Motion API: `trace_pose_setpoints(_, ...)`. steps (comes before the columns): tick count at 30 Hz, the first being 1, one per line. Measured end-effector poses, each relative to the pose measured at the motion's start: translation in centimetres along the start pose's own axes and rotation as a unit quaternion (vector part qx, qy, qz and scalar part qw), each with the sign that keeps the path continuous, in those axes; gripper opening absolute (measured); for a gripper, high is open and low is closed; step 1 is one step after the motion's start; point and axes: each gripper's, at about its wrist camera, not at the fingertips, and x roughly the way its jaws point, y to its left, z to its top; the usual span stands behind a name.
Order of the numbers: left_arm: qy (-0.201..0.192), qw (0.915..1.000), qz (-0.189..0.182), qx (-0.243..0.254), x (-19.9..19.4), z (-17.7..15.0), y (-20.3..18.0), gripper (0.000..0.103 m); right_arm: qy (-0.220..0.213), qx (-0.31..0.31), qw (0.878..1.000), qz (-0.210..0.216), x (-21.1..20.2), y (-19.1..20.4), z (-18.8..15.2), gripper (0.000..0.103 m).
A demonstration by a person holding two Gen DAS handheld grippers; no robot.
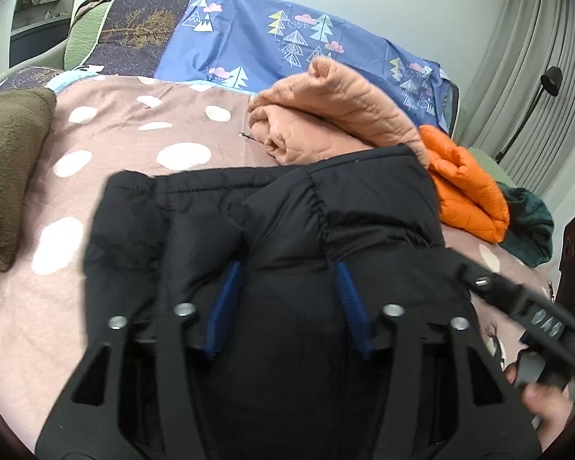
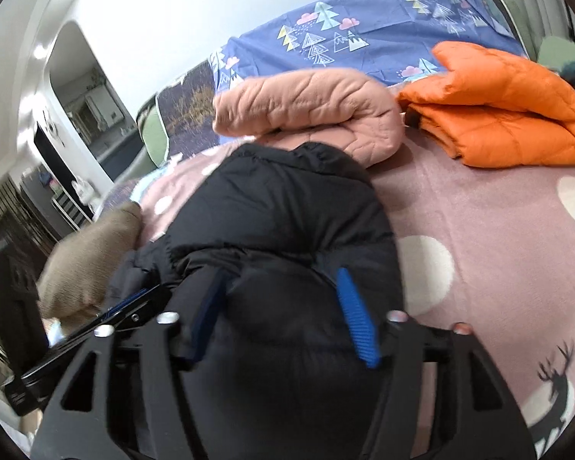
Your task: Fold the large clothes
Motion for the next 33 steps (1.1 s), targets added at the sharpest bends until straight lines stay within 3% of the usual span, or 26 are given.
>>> trace_pose_setpoints(3,-0.01,0.9997,0.02,0.004,-2.9,-0.1,0.8,0.069,0.004,0.014,1.0,0.006,-2.4,-1.4,-0.1,0.071)
trace_pose_setpoints(5,-0.023,0.9994,0.023,-0.014,-4.8,-0.2,2.0,0.08,0.014,0.025,0.999,0.015,-3.5,-2.4,-0.3,0.071)
trace_pose_setpoints(9,-0.018,0.9961,-0.01,-0.086,-7.2,-0.6,6.1,0.08,0.033,0.055,0.998,0.029,-4.7,-4.5,-1.0,0.072)
trace_pose_setpoints(13,0.018,0.9839,-0.05,-0.171,-7.4,-2.2,10.8,0.083,0.072,0.1,0.99,0.07,-4.4,-6.4,-2.1,0.078)
trace_pose_setpoints(17,0.041,0.9698,-0.094,-0.222,-6.7,-3.8,12.7,0.085,0.107,0.119,0.982,0.101,-3.2,-6.3,-2.8,0.08)
trace_pose_setpoints(22,0.067,0.9558,-0.158,-0.239,-5.4,-4.7,12.6,0.088,0.135,0.15,0.97,0.138,-1.8,-6.3,-3.3,0.082)
trace_pose_setpoints(25,0.069,0.9482,-0.199,-0.238,-5.1,-4.5,11.8,0.091,0.141,0.146,0.969,0.138,-1.1,-6.0,-3.4,0.082)
trace_pose_setpoints(30,0.08,0.955,-0.202,-0.202,-4.5,-4.0,10.2,0.094,0.144,0.151,0.966,0.154,0.0,-6.0,-3.2,0.088)
trace_pose_setpoints(33,0.096,0.9595,-0.19,-0.184,-3.4,-3.9,9.6,0.095,0.151,0.125,0.972,0.126,0.5,-5.7,-3.3,0.096)
